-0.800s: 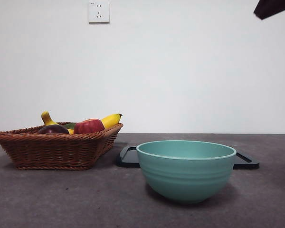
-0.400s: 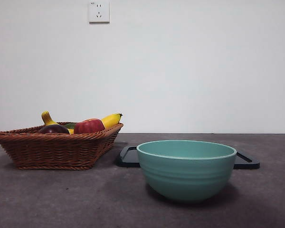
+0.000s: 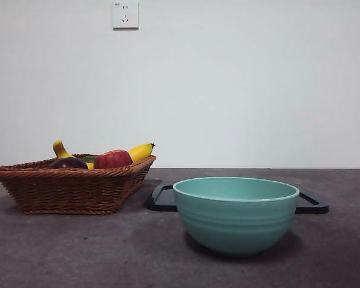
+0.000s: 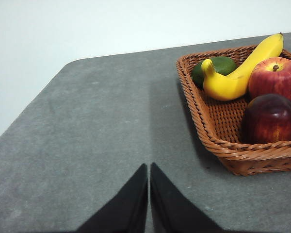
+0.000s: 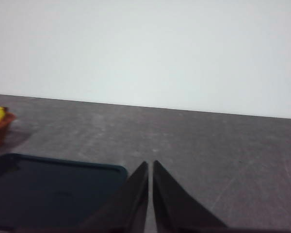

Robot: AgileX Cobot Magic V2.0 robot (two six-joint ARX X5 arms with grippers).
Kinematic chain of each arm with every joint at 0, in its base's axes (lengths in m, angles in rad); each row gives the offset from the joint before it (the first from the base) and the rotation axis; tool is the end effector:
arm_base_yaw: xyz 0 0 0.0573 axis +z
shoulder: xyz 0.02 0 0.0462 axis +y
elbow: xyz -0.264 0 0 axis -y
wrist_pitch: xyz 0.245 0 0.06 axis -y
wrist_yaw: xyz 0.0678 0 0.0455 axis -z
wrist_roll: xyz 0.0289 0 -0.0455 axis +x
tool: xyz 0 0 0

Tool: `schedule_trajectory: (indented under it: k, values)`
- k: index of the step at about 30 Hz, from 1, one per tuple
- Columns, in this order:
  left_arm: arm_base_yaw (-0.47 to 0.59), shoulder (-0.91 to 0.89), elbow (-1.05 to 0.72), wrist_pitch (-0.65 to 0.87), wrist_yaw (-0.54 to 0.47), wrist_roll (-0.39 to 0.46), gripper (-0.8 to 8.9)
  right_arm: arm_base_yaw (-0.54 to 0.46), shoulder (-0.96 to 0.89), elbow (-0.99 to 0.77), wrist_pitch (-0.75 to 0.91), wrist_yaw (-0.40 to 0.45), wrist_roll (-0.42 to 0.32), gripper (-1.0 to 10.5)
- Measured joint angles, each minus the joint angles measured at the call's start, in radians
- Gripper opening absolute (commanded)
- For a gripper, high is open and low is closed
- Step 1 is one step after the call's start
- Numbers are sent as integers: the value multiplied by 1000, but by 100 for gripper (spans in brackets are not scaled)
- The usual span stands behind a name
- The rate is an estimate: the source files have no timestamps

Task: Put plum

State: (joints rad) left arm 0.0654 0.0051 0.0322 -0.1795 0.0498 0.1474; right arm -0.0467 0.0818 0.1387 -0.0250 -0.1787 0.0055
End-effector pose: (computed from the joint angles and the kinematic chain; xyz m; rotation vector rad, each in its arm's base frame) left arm 0.0947 0.0048 0.1568 0.1383 0.1530 0.0043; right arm 0.0944 0.0007 0.2020 0.0019 -0.0314 0.1321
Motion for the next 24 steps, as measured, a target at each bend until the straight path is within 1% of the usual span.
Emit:
schedule_trajectory:
  k: [4,11,16,22,24]
  values:
    - [0,0,0,0,0,0,7,0,-44,-53,19,21,0,5]
    - [0,0,0,0,0,0,7,5,-76,-121,25,22,3,5]
    - [0,0,0,0,0,0,7,35,-76,-123,-13,23,6,5]
    - [0,0,0,0,0,0,7,56,-76,-123,-134,26,9,5]
    - [0,0,0,0,0,0,7,58,-75,-122,-139,27,10,5]
